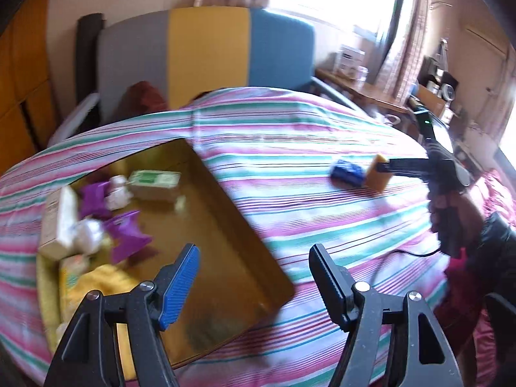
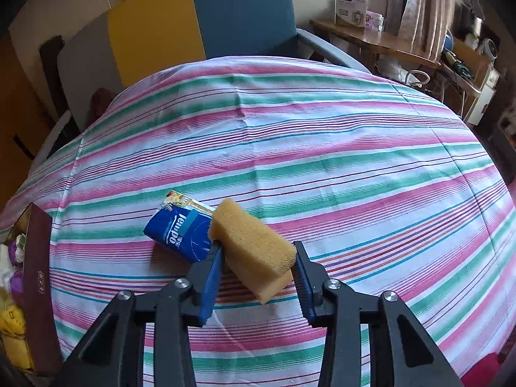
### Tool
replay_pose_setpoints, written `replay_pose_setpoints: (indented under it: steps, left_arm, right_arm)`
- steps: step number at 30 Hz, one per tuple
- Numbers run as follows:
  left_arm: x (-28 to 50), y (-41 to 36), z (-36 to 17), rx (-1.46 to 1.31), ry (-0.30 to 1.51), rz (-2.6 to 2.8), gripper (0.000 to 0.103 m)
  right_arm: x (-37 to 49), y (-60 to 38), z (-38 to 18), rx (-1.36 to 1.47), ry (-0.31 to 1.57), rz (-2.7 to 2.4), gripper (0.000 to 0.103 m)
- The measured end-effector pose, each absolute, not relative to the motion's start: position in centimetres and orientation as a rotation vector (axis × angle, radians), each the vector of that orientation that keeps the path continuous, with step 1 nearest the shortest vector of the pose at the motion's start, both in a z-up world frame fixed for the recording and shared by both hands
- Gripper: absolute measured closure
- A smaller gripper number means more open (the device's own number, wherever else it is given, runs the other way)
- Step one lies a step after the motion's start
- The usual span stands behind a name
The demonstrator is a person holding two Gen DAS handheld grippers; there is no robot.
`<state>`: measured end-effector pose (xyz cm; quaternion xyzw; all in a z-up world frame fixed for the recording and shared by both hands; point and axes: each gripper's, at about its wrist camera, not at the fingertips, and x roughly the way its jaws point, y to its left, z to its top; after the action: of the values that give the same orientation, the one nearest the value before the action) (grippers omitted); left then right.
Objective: Organize objects
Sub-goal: 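Grasp the blue Tempo tissue pack with the left tool while the right tool holds the sponge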
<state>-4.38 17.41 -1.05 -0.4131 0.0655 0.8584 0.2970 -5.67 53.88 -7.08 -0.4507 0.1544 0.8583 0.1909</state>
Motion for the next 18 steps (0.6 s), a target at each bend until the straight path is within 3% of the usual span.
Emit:
replay_pose_setpoints:
  steps: [7, 18]
  left_arm:
    - [-5.5, 23.8, -0.7, -1.130, 0.136, 2.115, 0.031]
    - [-10.5, 35.0, -5.3, -1.376, -0.022, 1.888, 0.033]
  right_arm:
    - [-3.5, 55.0, -4.1, -1.044, 0.337, 2.345, 0.063]
    - [-1.8, 57.7, -3.1, -0.945, 0.485, 2.306, 0.063]
